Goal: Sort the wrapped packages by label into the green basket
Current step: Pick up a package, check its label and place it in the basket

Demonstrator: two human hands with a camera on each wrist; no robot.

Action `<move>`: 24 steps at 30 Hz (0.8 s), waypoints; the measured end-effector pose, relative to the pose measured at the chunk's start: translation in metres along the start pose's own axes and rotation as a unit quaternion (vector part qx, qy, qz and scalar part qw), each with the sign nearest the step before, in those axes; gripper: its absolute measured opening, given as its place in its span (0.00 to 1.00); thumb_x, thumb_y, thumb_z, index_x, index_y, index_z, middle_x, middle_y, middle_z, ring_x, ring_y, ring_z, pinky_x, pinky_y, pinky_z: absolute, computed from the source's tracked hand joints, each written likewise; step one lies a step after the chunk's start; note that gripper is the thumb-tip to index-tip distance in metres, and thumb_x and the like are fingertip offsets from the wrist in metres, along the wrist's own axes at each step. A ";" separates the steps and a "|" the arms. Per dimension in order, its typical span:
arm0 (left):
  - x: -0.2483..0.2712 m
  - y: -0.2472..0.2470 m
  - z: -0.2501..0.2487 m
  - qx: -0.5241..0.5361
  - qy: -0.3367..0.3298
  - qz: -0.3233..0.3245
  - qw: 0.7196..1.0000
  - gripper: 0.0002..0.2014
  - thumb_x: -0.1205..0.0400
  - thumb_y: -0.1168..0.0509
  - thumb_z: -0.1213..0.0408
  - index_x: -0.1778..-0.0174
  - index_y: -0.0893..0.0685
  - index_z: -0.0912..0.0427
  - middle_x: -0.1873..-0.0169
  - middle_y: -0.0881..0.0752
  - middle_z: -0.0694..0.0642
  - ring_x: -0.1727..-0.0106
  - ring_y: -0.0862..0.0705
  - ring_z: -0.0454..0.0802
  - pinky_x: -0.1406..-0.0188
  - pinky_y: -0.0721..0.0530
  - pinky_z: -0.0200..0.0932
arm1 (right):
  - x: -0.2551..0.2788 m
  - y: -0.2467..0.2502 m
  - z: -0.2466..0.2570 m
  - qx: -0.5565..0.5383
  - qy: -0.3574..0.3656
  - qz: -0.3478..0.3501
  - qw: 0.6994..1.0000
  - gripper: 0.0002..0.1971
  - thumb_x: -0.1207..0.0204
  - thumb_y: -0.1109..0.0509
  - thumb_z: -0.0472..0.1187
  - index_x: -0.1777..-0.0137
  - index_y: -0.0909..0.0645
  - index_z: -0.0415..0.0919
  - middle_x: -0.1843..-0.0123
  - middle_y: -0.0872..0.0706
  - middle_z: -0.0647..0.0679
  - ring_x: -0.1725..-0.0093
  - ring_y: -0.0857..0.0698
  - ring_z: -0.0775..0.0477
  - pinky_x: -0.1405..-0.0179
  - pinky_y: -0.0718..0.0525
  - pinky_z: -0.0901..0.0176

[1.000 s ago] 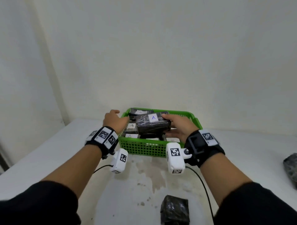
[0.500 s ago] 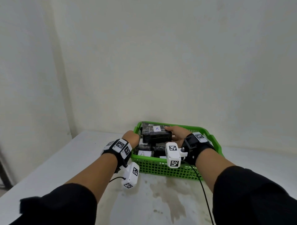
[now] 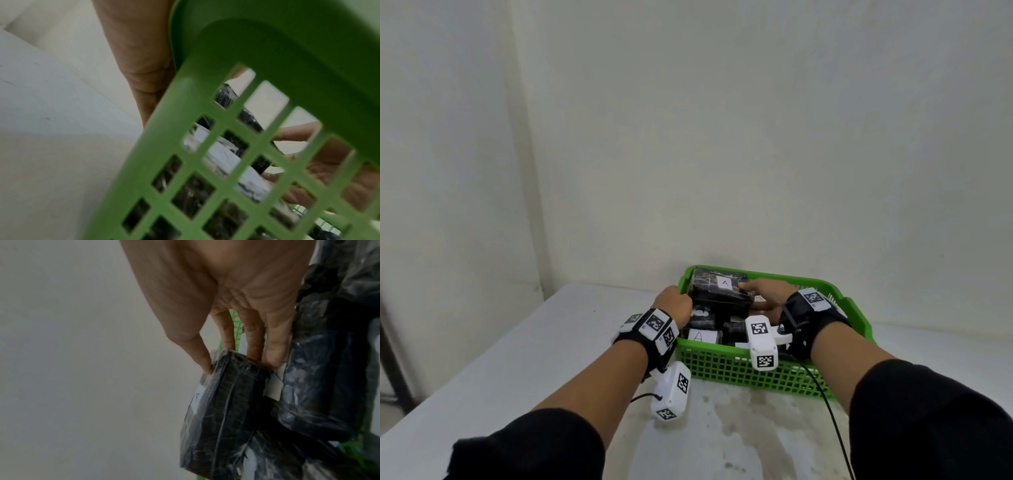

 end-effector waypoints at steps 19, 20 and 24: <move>-0.003 -0.003 0.003 0.005 0.002 -0.019 1.000 0.12 0.15 0.45 0.68 0.65 0.31 0.59 0.67 0.27 0.55 0.59 0.25 0.57 0.67 0.33 0.45 | -0.010 0.003 0.003 -0.014 0.045 -0.022 0.999 0.09 0.30 0.14 0.31 0.62 0.14 0.32 0.56 0.09 0.34 0.60 0.10 0.39 0.43 0.08 0.36; -0.004 -0.003 0.003 0.004 0.001 -0.019 1.000 0.12 0.14 0.45 0.68 0.65 0.31 0.59 0.67 0.27 0.55 0.60 0.25 0.57 0.67 0.33 0.45 | -0.011 0.005 0.003 -0.010 0.040 -0.022 0.999 0.09 0.30 0.14 0.31 0.59 0.13 0.31 0.53 0.08 0.33 0.58 0.09 0.39 0.48 0.07 0.37; -0.007 -0.004 0.004 0.000 0.000 -0.017 1.000 0.08 0.14 0.45 0.68 0.59 0.28 0.62 0.66 0.27 0.55 0.57 0.24 0.57 0.62 0.31 0.44 | -0.017 0.018 0.002 0.007 0.004 -0.003 1.000 0.13 0.26 0.17 0.31 0.44 0.12 0.31 0.52 0.08 0.37 0.57 0.08 0.42 0.67 0.07 0.49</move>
Point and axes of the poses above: each hand's wrist, its own x-axis away from the middle knuckle, its own y-axis out of the back of the hand, z = x × y, the point moved 5 cm from there along -x, towards the middle knuckle
